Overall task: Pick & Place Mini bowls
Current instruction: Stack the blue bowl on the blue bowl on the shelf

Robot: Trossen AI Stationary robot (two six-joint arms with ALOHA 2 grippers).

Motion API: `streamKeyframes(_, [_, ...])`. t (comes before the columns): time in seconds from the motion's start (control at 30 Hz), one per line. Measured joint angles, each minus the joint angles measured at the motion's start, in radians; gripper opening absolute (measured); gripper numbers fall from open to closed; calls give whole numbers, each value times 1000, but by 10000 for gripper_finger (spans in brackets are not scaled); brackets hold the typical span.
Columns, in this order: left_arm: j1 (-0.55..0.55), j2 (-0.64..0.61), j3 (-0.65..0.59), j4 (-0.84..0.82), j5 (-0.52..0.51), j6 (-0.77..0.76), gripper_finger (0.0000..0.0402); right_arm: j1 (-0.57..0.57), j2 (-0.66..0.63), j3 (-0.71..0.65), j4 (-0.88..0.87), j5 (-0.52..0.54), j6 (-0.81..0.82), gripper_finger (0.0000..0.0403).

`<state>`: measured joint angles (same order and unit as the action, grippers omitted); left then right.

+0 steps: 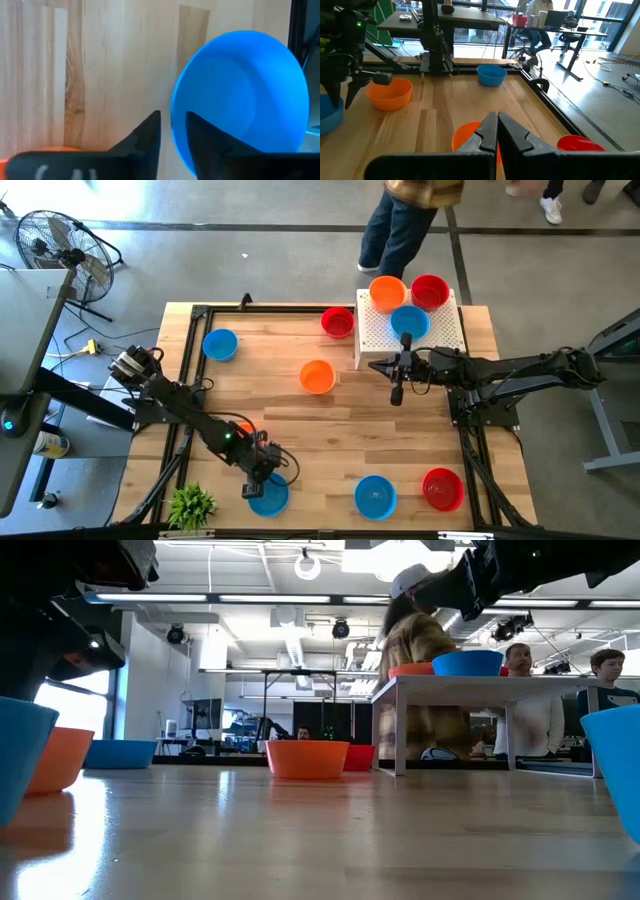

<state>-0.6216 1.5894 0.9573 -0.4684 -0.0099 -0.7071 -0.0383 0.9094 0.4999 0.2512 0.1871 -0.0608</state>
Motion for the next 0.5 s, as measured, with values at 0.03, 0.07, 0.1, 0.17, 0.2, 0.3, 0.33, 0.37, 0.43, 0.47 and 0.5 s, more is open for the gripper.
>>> streamKeyframes(0.03, [0,0,0,-4,1,3,100,0,0,0,0,0,0,0])
streamKeyframes(0.07, [0,0,0,-7,0,3,106,0,0,0,0,0,0,0])
streamKeyframes(0.1, [0,0,0,-6,0,3,109,0,0,0,0,0,0,0])
streamKeyframes(0.17, [0,0,0,-6,-7,3,108,0,0,0,0,0,4,0])
streamKeyframes(0.2, [0,0,0,-6,-14,3,104,0,0,0,0,0,7,0])
streamKeyframes(0.3, [0,3,0,-4,-32,19,76,0,0,0,0,0,7,0])
streamKeyframes(0.33, [0,10,0,5,-33,26,64,0,0,0,0,0,8,0])
streamKeyframes(0.37, [0,19,0,11,-32,29,51,0,0,0,0,0,8,0])
streamKeyframes(0.43, [0,31,-2,8,-26,40,27,0,0,0,0,0,8,0])
streamKeyframes(0.47, [0,37,-2,17,-14,47,16,0,0,0,0,0,8,0])
streamKeyframes(0.5, [0,43,-1,33,-4,50,9,0,0,0,-1,0,8,0])
